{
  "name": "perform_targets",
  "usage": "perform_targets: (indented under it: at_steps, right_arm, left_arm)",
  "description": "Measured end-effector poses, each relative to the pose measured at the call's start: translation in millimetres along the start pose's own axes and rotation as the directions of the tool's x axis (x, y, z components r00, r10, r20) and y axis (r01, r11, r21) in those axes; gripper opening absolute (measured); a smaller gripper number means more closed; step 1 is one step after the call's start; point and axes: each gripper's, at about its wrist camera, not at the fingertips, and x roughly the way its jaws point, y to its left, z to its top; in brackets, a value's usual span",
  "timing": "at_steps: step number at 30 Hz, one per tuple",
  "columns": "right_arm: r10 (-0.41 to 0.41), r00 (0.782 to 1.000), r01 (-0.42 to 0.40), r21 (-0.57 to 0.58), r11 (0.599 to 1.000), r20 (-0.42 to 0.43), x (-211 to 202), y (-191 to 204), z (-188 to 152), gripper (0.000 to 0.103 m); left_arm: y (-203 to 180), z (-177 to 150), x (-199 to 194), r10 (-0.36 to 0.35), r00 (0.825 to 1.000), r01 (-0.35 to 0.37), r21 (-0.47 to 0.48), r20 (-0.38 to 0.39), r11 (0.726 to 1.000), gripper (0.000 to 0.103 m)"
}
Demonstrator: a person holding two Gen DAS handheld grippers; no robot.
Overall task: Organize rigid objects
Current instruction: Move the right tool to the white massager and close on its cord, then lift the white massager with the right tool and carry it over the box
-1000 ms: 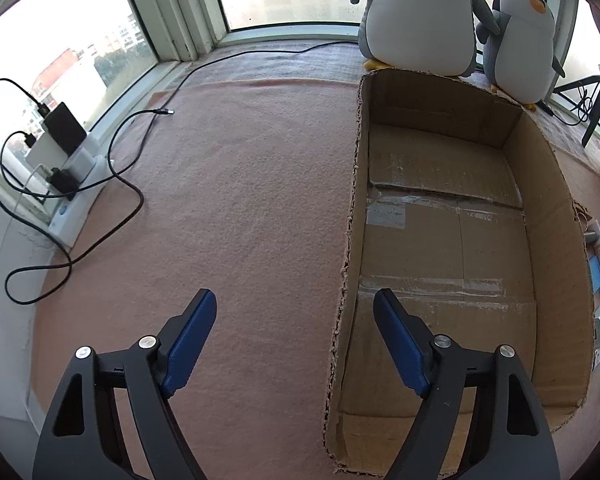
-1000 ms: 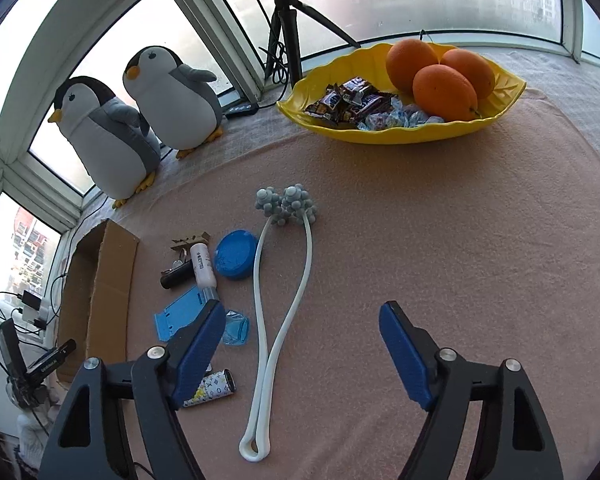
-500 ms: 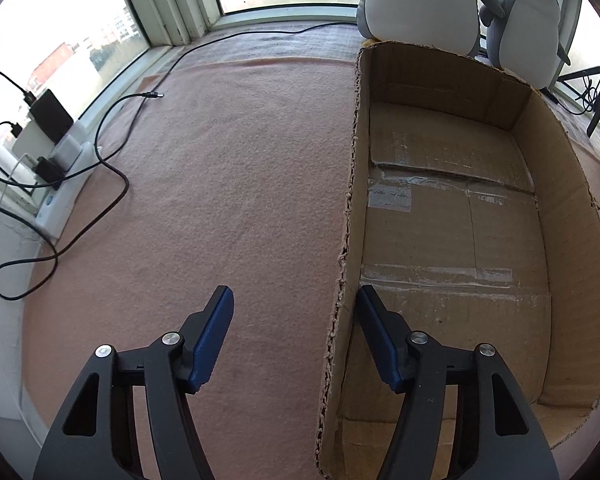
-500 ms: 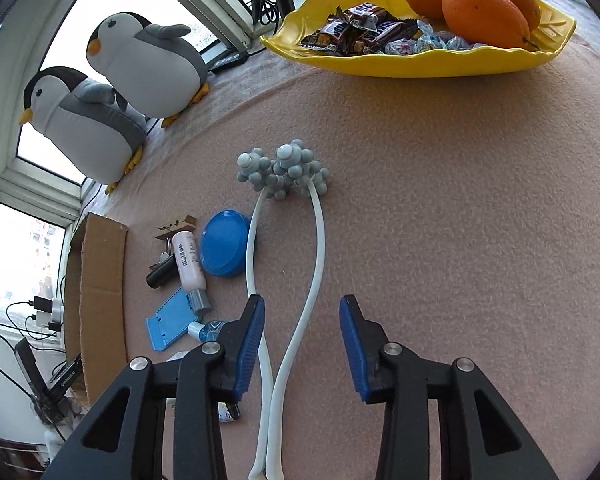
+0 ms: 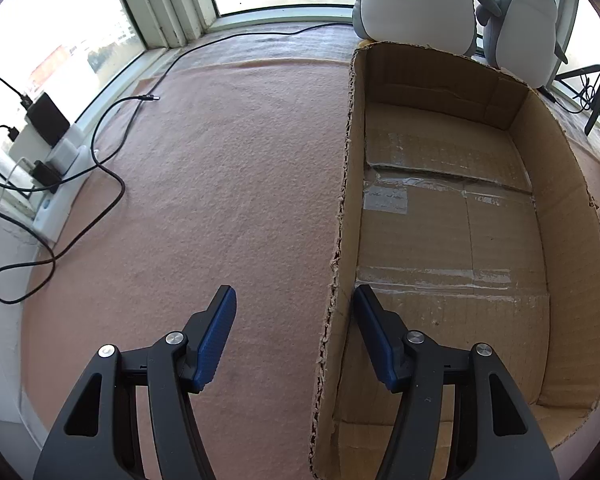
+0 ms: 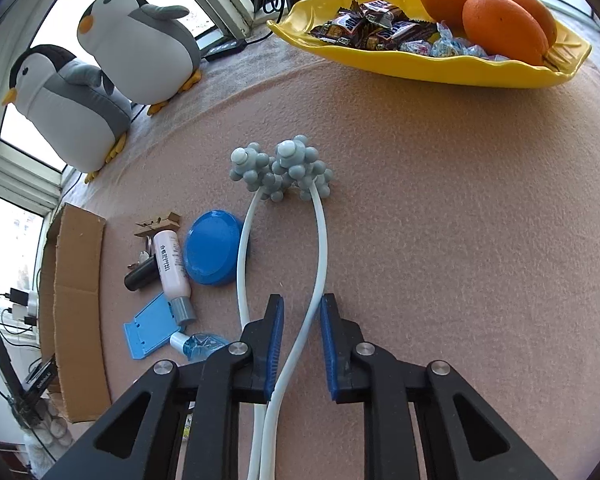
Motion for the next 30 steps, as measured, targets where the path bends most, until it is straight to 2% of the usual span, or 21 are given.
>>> perform_targets:
  at_steps: [2,7,16,24,30]
  right_arm:
    - [-0.016,1.0,0.016,-0.006,1.0,0.007,1.0,0.5,0.6,0.009]
    - [-0.008,1.0,0.007,0.007,1.0,0.024,-1.3,-0.5,-0.4,0.008]
    - [0.072,0.995,-0.072,-0.006,0.997,0.065,-25.0,8.2,-3.6,0.005]
    - [0.036,0.993,-0.028,-0.083,0.996,0.108,-37.2,29.6,-7.1,0.005]
    - [0.044,0.988,-0.03,-0.103,0.994,0.145,-57.4,40.4,-6.0,0.005]
  left_arm:
    - [0.1,-0.1,0.0,-0.001,1.0,0.001,0.001,0.001,1.0,0.061]
    - [-0.8,0.2,0.2,-0.004,1.0,0.004,0.001,0.001,1.0,0.061]
    - [-3.1,-0.3,-0.9,-0.014,1.0,0.014,0.0,-0.001,1.0,0.061]
    - [-4.4,-0.5,-0.8,-0.026,1.0,0.026,-0.001,0.001,1.0,0.061]
    - [-2.9,-0.1,-0.4,-0.036,0.999,0.036,-0.002,-0.001,0.999,0.061]
